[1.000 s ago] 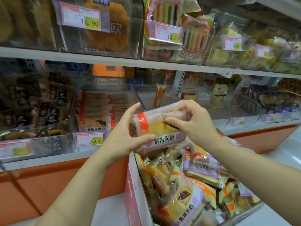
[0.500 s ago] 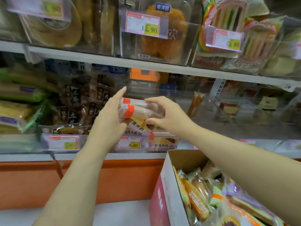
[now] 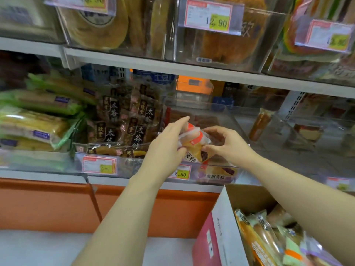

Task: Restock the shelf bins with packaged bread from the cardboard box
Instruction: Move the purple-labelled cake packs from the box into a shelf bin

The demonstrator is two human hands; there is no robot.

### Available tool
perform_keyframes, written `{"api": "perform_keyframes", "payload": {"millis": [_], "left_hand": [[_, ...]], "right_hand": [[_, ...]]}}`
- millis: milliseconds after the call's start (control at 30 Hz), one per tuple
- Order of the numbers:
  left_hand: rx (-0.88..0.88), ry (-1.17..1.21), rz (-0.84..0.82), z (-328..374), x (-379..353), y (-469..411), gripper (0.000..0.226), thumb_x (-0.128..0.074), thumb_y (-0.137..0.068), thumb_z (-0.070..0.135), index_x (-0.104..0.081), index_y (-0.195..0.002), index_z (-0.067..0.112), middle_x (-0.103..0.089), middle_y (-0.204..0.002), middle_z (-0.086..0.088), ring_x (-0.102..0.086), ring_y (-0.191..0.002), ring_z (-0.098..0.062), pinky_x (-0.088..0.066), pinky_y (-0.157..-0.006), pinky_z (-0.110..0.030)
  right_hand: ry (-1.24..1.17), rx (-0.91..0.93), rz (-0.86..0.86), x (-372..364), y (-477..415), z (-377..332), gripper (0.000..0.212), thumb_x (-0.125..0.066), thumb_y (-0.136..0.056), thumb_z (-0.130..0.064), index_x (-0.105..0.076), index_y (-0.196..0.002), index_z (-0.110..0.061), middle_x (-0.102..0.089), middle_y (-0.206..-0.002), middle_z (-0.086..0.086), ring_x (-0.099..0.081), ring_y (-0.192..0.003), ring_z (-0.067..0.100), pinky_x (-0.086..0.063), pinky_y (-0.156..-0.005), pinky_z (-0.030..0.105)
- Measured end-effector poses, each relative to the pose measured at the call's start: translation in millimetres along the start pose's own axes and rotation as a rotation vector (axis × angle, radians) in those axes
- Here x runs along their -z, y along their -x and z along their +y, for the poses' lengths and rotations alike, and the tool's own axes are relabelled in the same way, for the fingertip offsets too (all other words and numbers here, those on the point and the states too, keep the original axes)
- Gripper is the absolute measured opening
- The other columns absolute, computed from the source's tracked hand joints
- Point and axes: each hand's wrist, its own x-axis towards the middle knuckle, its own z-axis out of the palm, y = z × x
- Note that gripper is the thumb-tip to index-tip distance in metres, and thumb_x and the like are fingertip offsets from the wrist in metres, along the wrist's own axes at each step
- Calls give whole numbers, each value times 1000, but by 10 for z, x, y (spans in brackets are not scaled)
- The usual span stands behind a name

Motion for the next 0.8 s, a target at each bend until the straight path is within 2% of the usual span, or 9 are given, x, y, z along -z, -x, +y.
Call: {"api": "perform_keyframes", "payload": {"millis": [167, 300, 367, 433, 500, 600, 700, 800], "left_hand": [[131, 144, -58, -114, -84, -42, 78, -64, -88, 8, -22, -149, 30, -34, -150, 3, -39, -133, -15, -35, -98, -23], [171, -46, -123, -128, -86, -13, 87, -62, -88, 5, -10, -152, 31, -29, -151, -1, -48, -126, -21, -38, -85, -22], [147, -217, -114, -77, -23, 23, 88, -65, -87, 14, -7, -152, 30, -30, -150, -1, -53, -119, -21, -43, -84, -27], [106, -390, -50, -66, 78, 54, 82, -66, -87, 30, -15, -151, 30, -32, -148, 2, -49, -123, -22, -43, -92, -35], [90, -471, 29, -107, 193, 73, 62, -61, -89, 38, -34, -144, 32, -40, -143, 5, -43, -125, -23, -39, -96, -39], [135, -510, 37, -222, 255, 96, 33, -57, -92, 30, -59, -125, 32, -48, -134, 7, -39, -122, -23, -36, -93, -36], [172, -512, 7, -268, 212, 111, 25, -60, -90, 26, -66, -114, 30, -47, -131, 4, -38, -122, -23, -36, -94, -36], [191, -515, 17, -267, 229, 104, 25, -62, -89, 26, -66, -113, 28, -46, -130, 2, -39, -120, -23, -38, -95, -37]], "right_hand": [[-11, -24, -9, 31, -37, 37, 45, -75, -79, -27, -59, -121, -27, -59, -114, -13, -55, -109, 5, -43, -95, 24], [50, -15, -66, 57, -104, -33, 36, -72, -82, -27, -62, -117, -26, -60, -113, -12, -54, -103, 2, -41, -90, 19], [139, 14, -112, 26, -144, -76, 36, -69, -85, -27, -62, -120, -21, -60, -119, -8, -50, -104, 1, -36, -89, 18], [214, 24, -125, -26, -171, -98, 37, -66, -88, -28, -61, -123, -18, -61, -123, -4, -51, -105, 4, -34, -87, 16], [259, 17, -103, -92, -175, -97, 37, -62, -91, -27, -59, -126, -17, -61, -126, -1, -54, -111, 10, -35, -86, 17], [317, 108, 26, -222, -116, -121, 38, -58, -92, -24, -56, -130, -22, -60, -128, -1, -52, -119, 16, -42, -94, 26], [331, 266, -7, -353, -42, -235, 48, -52, -95, -31, -42, -142, -26, -48, -139, -5, -40, -128, 15, -34, -104, 31], [324, 261, -79, -448, -9, -300, 60, -47, -96, -42, -22, -150, -29, -39, -147, -6, -35, -131, 14, -33, -106, 32]]}}
